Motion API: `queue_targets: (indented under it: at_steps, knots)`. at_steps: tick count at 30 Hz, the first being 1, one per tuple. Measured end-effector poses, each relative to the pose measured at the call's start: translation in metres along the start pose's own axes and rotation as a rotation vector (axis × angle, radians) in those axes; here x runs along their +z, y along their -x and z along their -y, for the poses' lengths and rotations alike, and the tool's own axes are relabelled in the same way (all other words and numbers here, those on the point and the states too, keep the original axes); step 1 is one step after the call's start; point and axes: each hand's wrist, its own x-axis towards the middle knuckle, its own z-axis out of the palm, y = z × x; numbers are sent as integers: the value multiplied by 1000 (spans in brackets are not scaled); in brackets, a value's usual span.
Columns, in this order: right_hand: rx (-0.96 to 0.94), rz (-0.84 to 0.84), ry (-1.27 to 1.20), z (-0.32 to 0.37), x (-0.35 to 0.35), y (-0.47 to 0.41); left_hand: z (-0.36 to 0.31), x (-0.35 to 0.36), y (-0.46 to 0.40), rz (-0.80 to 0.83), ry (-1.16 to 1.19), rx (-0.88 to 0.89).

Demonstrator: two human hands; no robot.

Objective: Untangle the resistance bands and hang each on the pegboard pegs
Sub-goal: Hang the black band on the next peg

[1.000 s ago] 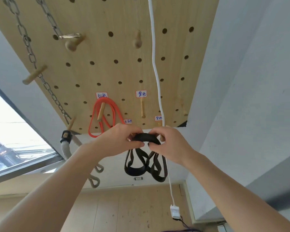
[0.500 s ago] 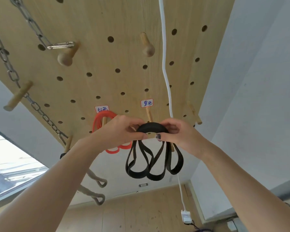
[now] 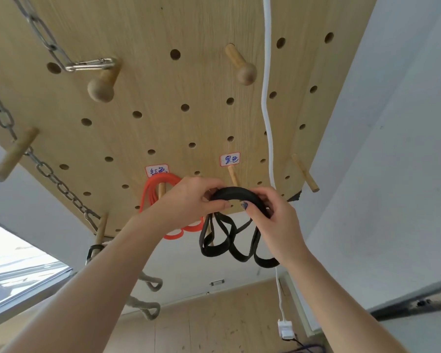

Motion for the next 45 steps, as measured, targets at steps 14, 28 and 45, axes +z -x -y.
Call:
queue_targets:
  at_steps: [14, 28, 45]
  knots:
    - [194, -49, -318, -15, 13, -16, 17, 26, -17, -98, 116, 1]
    - [197, -104, -381, -8, 24, -61, 24, 36, -34, -339, 155, -55]
    - [223, 46, -428, -25, 0, -70, 1, 23, -29, -141, 237, -229]
